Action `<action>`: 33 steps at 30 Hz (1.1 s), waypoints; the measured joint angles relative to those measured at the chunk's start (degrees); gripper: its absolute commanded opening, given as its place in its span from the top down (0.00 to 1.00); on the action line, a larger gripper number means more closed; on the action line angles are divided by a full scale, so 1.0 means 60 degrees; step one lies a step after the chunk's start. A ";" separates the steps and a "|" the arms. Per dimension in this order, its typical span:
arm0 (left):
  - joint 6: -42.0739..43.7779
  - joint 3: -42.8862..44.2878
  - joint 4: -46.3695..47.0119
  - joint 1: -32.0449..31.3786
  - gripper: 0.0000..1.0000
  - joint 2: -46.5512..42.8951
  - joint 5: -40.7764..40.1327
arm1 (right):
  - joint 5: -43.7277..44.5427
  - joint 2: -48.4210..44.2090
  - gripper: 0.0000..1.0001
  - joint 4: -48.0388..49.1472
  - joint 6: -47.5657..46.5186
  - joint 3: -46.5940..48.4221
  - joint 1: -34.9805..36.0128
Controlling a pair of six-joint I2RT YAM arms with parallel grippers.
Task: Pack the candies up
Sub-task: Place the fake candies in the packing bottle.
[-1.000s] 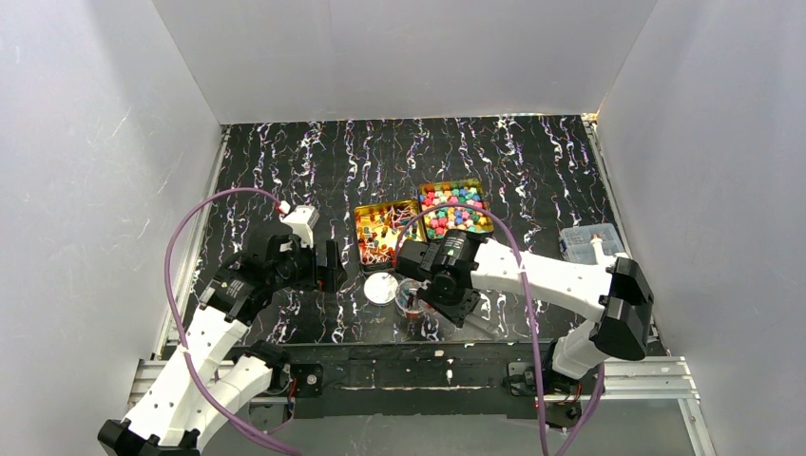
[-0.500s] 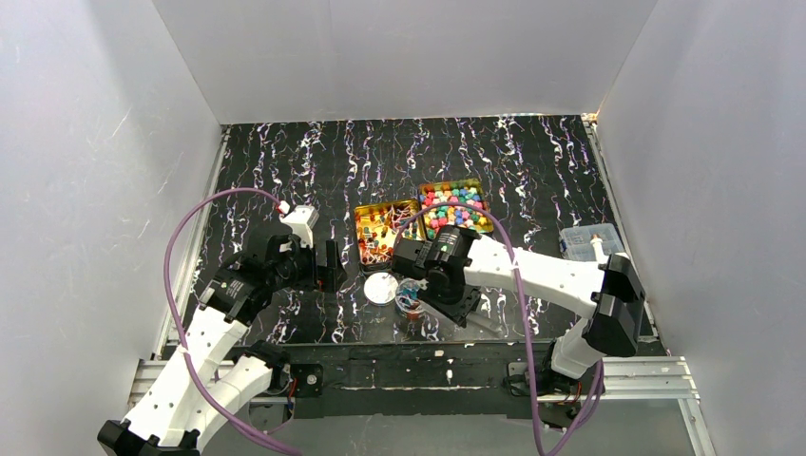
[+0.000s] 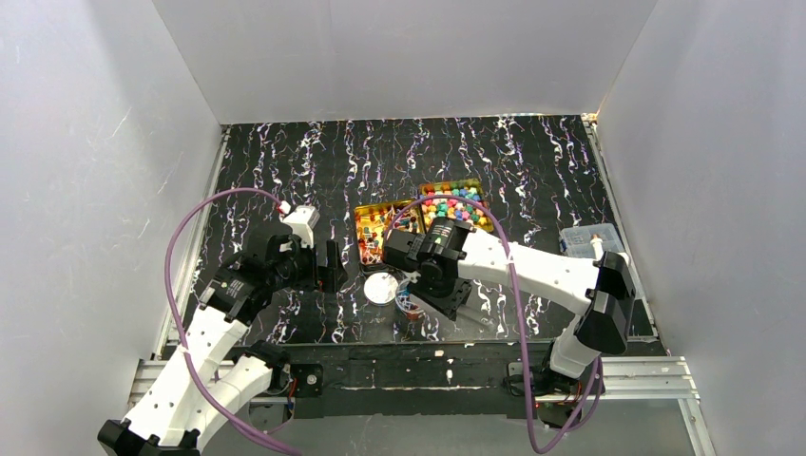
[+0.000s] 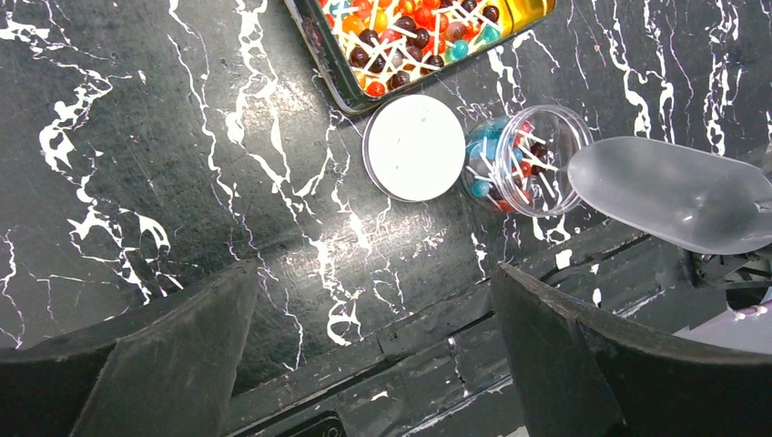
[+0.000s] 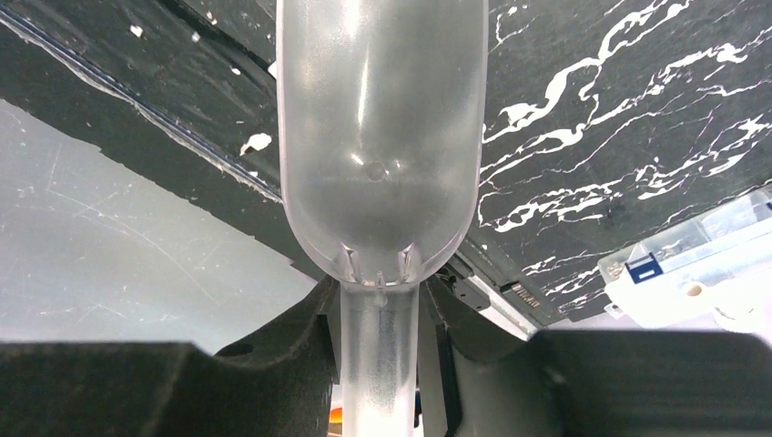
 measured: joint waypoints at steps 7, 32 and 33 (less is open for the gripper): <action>0.0004 0.0000 0.0011 0.0000 0.00 0.0215 0.0583 | 0.0062 0.0069 0.99 0.0295 -0.0255 0.0142 0.0000; -0.1166 0.0546 0.0040 0.0000 0.01 0.1781 0.4422 | -0.1188 -0.2033 0.99 0.4280 -0.2353 -0.1410 0.0594; -0.1224 0.0546 0.0040 -0.0004 0.01 0.1810 0.4506 | -0.1217 -0.2175 0.99 0.4401 -0.2422 -0.1512 0.0608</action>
